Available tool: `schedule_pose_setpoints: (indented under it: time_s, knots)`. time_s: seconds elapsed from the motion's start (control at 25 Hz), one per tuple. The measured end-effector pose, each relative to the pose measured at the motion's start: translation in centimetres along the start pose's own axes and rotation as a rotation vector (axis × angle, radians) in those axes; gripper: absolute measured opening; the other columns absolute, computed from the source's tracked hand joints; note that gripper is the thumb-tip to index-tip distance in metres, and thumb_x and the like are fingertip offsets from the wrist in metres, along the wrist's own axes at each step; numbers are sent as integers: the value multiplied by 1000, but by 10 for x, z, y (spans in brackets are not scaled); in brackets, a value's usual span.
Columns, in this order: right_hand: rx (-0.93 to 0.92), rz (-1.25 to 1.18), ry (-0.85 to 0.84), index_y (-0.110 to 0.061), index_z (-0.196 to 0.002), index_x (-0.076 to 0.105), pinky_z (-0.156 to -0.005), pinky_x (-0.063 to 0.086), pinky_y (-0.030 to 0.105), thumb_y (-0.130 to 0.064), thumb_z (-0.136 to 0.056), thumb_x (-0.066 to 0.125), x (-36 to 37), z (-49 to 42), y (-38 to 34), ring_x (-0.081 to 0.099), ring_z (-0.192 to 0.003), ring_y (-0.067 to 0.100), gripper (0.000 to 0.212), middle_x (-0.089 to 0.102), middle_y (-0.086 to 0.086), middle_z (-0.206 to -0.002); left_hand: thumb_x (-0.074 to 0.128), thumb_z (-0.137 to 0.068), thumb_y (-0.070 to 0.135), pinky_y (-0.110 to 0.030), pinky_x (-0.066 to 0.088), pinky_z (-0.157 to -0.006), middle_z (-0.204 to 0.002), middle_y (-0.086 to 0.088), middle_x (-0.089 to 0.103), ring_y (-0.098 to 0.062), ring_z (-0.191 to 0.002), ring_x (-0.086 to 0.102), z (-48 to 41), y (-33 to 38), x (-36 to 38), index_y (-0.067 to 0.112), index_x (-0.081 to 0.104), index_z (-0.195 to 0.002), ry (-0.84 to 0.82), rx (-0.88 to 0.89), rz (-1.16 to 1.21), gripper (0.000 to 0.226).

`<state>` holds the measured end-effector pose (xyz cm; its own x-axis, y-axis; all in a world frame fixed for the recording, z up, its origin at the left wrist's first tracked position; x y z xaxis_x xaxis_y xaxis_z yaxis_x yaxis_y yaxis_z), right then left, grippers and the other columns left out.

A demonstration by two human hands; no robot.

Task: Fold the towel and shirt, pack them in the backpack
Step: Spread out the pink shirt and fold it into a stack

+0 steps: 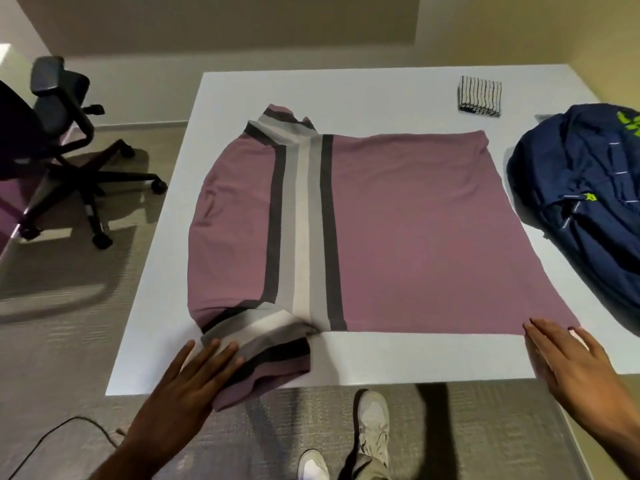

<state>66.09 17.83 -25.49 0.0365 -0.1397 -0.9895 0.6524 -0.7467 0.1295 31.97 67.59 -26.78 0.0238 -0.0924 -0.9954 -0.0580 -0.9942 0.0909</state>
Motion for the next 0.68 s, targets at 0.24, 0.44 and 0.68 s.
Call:
schedule_pose_setpoints:
  time_s: [0.24,0.44,0.68]
  knots:
    - [37,44,77,-16,-109,74,-103,41,59,-16,-88,71,-36,-39,2,68,-92,29,21,71,5,-100,38,-104,41,-26,27,-121,-139,6,63,-21,-127,60,-33,-36,-66,18,63,-136,275,-343,422,46]
    - [109,-104,78,-23,-85,58,-67,51,44,-11,-77,84,-72,-106,36,52,-64,21,29,60,-3,-73,34,-98,48,-24,44,-95,-122,31,58,-3,-112,56,-108,-76,-121,38,63,-127,404,-558,485,42]
    - [-60,60,204,-8,-85,59,-58,39,41,-6,-71,81,-108,-225,52,59,-66,38,26,61,12,-76,47,-102,4,-31,46,-72,-92,-7,72,-29,-82,66,-210,-143,-139,22,71,-119,469,-661,427,35]
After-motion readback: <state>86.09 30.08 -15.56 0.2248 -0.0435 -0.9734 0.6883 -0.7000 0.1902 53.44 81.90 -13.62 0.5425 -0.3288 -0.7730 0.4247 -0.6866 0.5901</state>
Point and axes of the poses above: each hand's wrist, its own z-axis away from the middle knuckle, its own x-axis out of the palm, y = z × x, the point moved 7 cm from there along -z, towards the middle knuckle
